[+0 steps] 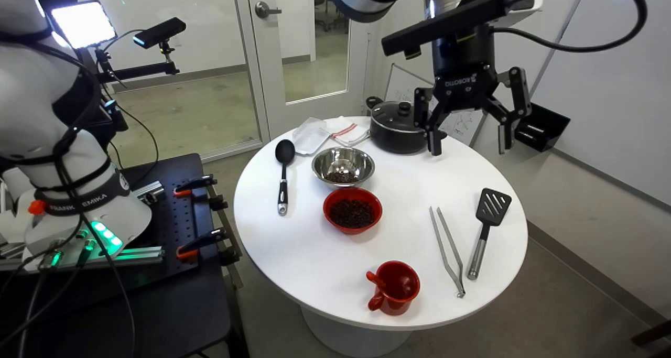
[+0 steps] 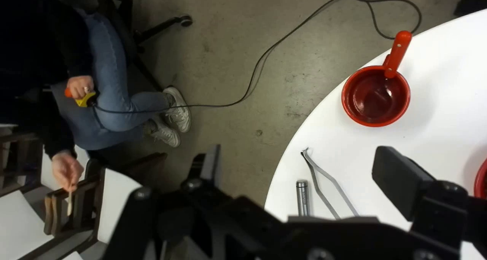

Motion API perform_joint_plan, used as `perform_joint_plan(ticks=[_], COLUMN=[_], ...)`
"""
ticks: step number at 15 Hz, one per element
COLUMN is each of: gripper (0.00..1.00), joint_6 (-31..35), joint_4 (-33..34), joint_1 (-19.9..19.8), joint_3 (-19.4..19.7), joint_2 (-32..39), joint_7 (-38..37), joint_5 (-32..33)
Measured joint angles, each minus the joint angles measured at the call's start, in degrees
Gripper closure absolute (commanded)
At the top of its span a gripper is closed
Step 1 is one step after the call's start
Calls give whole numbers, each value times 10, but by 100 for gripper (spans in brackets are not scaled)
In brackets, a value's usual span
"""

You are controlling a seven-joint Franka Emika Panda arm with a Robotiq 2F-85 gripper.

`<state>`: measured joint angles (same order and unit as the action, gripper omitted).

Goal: Use the spoon in the red cup to transfer beans from the red bowl to the silver bowl then put it back in the red cup

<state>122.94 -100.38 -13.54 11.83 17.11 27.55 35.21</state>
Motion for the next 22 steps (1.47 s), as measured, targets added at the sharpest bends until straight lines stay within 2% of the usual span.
perform_joint_plan(ticks=[5,9,11,19,21,22], gripper=[0,0,0,0,0,0], joint_6=[118,229,265,273,272,268], joint_4=[-83,-141,-160,-167,-168,-168], joint_1=[11,5,-2,-5,-3,1], joint_3=[-4,16,22,22,19,18], joint_2=[-14,-16,-18,-24,-22,-20], joint_7=[4,-36,-48,-48,-49,-55], joint_5=[117,278,328,341,365,396])
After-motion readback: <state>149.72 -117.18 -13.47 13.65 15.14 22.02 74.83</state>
